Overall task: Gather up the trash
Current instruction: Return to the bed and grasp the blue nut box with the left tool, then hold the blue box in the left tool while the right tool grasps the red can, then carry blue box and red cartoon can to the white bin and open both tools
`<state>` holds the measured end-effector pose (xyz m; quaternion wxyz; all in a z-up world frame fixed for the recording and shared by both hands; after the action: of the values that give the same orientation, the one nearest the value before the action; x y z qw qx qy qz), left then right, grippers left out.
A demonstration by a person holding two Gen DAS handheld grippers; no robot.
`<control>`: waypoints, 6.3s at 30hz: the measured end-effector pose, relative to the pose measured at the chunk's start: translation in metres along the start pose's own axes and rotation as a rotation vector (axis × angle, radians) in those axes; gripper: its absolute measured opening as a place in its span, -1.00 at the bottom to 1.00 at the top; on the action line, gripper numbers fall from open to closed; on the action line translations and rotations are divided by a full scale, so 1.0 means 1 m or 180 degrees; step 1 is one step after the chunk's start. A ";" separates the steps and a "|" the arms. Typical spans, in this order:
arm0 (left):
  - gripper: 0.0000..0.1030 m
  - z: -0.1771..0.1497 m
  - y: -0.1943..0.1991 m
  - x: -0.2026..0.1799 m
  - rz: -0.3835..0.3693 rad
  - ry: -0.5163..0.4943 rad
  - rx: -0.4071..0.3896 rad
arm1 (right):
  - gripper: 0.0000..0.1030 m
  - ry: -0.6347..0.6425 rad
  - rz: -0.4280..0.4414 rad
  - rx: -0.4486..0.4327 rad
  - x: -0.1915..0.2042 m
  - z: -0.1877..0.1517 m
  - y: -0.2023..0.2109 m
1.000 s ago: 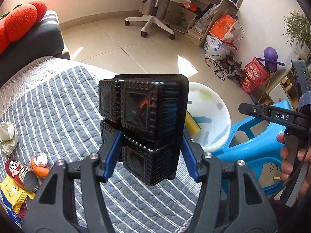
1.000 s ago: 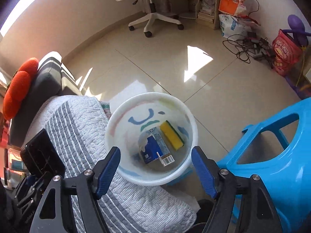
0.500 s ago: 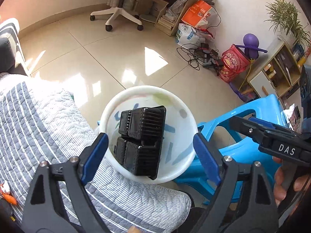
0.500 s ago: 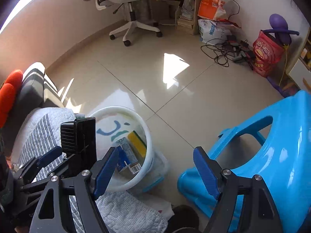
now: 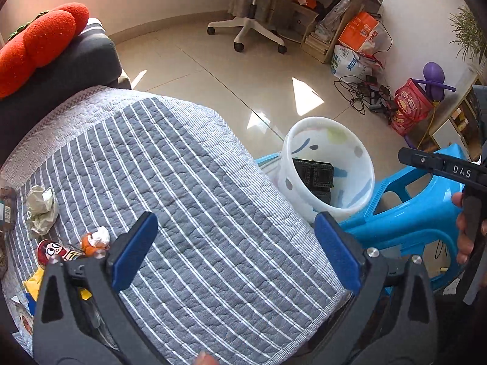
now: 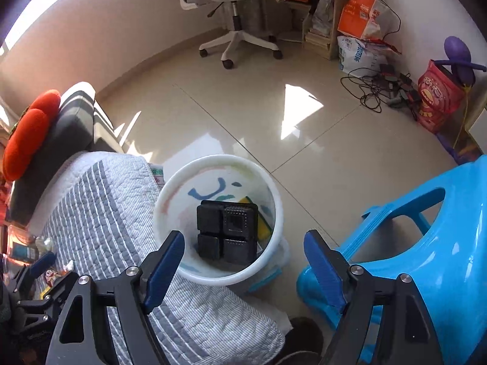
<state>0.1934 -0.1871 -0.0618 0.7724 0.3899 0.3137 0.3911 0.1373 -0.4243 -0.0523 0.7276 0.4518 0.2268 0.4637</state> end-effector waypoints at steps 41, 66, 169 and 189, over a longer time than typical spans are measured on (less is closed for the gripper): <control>0.55 -0.175 0.042 0.315 0.0765 0.1511 0.0870 | 0.68 0.1589 0.0604 0.0562 0.327 -0.115 -0.050; 0.21 -0.140 0.111 0.319 0.0996 0.1496 0.0065 | 0.68 0.1392 0.0892 0.0643 0.404 -0.118 -0.079; 0.90 0.019 -0.087 -0.111 -0.0116 -0.0276 0.0096 | 0.13 -0.0121 0.0195 0.0086 -0.076 -0.003 -0.006; 0.98 -0.051 -0.002 0.024 0.0523 0.0085 0.0078 | 0.13 0.0079 0.0139 0.0269 -0.016 -0.001 -0.057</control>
<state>0.1658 -0.1495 -0.0929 0.7286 0.4184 0.2957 0.4545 0.1565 -0.4472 -0.1035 0.6947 0.4813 0.2453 0.4750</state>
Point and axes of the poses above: each gripper's, at about its wrist camera, not at the fingertips, and y roughly against the way its jaws point, x to its left, z to its top, the point moved 7 cm from there along -y, roughly the way its jaws point, and after that the axes turned 5 degrees about y, right-handed, at the moved point
